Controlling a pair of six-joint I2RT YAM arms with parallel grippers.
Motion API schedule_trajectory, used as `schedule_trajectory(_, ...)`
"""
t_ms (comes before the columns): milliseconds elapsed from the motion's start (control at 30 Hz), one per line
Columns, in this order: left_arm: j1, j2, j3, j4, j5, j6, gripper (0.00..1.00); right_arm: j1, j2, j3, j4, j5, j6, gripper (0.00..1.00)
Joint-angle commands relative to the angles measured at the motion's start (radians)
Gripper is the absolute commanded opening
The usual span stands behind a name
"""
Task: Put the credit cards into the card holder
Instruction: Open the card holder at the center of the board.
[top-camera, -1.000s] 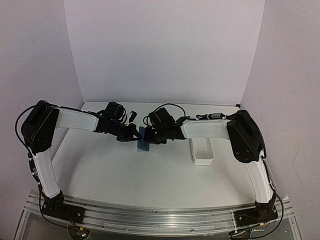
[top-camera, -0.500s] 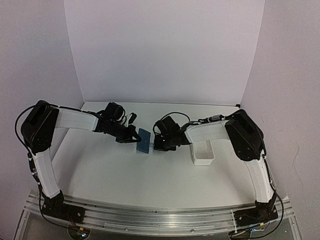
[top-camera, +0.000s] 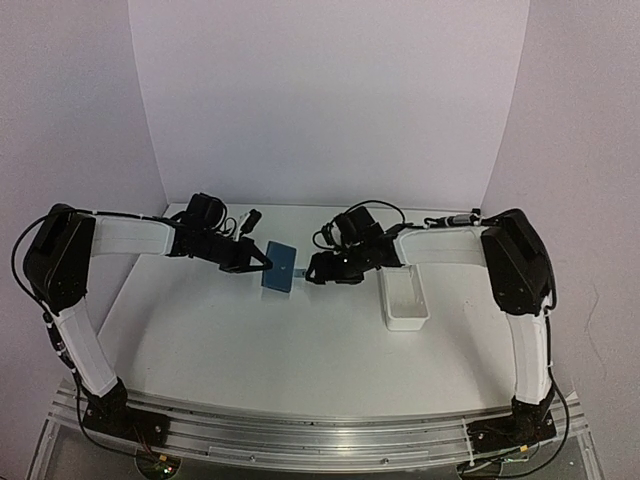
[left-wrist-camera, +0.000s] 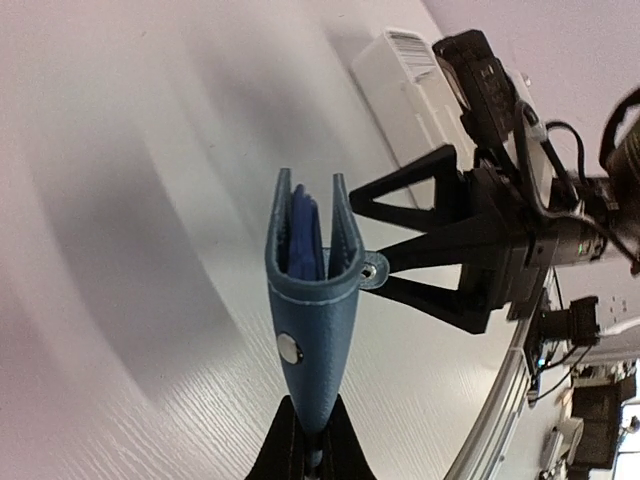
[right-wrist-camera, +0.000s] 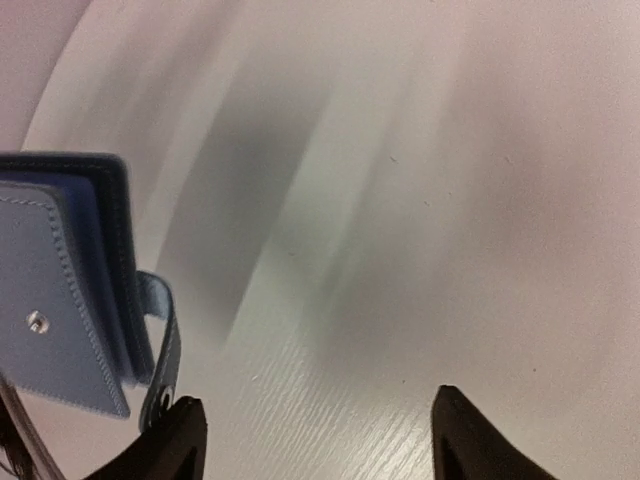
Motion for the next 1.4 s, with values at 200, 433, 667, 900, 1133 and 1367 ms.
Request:
schedule_trajectory(200, 0.032, -0.221, -0.018, 0.116, 0.24, 0.335, 0.0, -0.072, -0.33, -0.037, 0.118, -0.46, -0.31, 0.9)
schedule_trajectory(433, 0.03, -0.222, 0.014, 0.125, 0.242, 0.349, 0.0, -0.07, -0.282, -0.044, 0.233, -0.537, -0.257, 0.84)
schedule_trajectory(667, 0.016, -0.226, 0.013, 0.131, 0.255, 0.343, 0.0, -0.07, -0.208, -0.061, 0.238, -0.529, -0.221, 0.66)
schedule_trajectory(900, -0.003, -0.245, -0.01, 0.131, 0.279, 0.325, 0.0, -0.071, -0.204, -0.08, 0.242, -0.489, -0.206, 0.25)
schedule_trajectory(1133, -0.003, -0.239, -0.02, 0.153, 0.229, 0.243, 0.06, -0.07, -0.24, -0.107, 0.234, -0.438, -0.202, 0.0)
schedule_trajectory(1367, 0.103, -0.174, -0.001, 0.083, 0.024, 0.126, 0.82, -0.057, -0.322, -0.165, 0.219, -0.452, -0.138, 0.0)
